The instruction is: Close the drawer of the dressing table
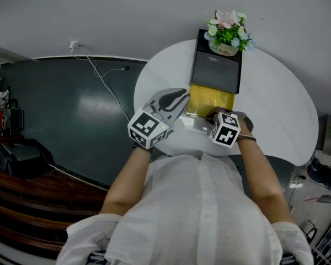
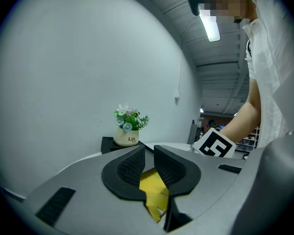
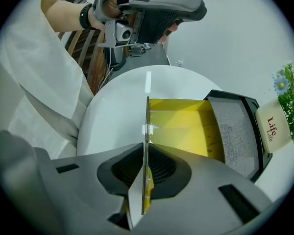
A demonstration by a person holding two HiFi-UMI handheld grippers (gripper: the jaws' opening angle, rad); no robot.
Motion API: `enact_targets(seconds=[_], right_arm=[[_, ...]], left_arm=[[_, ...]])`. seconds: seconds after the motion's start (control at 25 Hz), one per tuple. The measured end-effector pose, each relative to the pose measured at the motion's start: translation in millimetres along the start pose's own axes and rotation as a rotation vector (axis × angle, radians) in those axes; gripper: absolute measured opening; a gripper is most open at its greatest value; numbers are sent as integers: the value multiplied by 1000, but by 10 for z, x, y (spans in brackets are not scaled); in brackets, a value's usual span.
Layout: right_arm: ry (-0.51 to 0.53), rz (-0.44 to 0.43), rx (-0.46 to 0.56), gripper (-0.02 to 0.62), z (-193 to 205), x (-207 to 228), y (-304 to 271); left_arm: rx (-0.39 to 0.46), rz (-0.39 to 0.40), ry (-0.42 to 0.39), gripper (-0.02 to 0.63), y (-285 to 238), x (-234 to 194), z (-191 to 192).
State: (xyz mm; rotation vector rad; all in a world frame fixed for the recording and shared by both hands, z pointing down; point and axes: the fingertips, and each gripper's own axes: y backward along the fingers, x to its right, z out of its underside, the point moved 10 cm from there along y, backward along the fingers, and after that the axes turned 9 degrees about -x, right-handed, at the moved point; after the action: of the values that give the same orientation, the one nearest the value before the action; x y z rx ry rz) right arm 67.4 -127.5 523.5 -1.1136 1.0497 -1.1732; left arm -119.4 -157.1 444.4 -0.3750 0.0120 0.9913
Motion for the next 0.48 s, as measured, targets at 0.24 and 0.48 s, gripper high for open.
enact_targets(seconds=[0.24,0.48], right_arm=[[3,15,-13,21,2,-9,-33],[7,11,-22,21,-7,5,-44]], left_arm=[[10,-6,2,49,10,8,-15],[11,-11,7,49,2,18,1]])
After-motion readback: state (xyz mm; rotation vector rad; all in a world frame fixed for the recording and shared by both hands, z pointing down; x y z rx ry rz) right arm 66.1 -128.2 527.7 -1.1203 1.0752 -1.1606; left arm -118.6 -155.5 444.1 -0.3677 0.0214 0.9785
